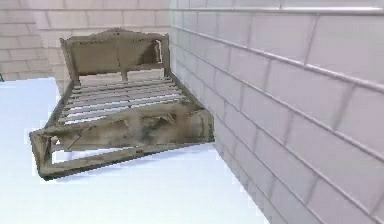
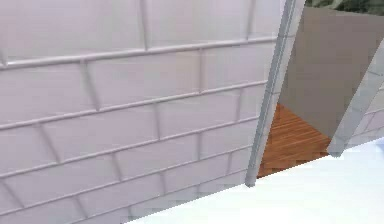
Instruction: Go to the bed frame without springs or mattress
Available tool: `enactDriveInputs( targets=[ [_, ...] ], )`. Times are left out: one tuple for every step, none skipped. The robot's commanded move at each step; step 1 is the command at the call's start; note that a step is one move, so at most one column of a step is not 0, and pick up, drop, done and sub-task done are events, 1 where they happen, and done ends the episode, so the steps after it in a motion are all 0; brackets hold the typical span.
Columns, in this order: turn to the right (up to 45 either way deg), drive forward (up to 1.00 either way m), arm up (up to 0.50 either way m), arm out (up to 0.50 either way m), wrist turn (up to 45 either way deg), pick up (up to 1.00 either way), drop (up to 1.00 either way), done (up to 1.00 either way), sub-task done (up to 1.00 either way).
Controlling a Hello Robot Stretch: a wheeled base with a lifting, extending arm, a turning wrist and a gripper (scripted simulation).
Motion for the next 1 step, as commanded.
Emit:
enactDriveInputs(
  targets=[
    [0.0,0.85,0.00,0.00,0.0,0.00,0.00,0.00,0.00]
  ],
)
